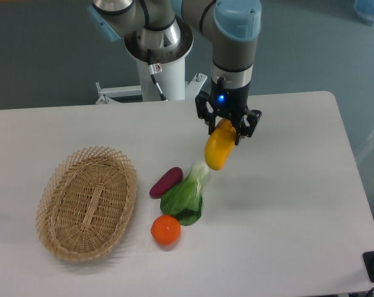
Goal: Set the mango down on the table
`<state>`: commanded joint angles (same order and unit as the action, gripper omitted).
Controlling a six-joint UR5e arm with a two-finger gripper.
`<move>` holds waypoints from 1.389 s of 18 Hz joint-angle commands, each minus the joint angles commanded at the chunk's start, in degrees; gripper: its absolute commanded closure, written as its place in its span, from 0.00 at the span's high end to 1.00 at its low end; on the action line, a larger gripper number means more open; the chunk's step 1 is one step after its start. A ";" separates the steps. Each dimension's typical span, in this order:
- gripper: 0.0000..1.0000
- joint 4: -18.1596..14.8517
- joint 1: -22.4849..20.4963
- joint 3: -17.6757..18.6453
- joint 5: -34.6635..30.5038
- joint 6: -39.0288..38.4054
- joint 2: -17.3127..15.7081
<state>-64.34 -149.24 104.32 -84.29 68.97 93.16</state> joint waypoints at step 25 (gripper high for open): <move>0.62 17.75 -6.33 11.43 -6.33 20.76 13.10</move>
<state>-46.58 -155.57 115.75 -90.62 89.74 106.26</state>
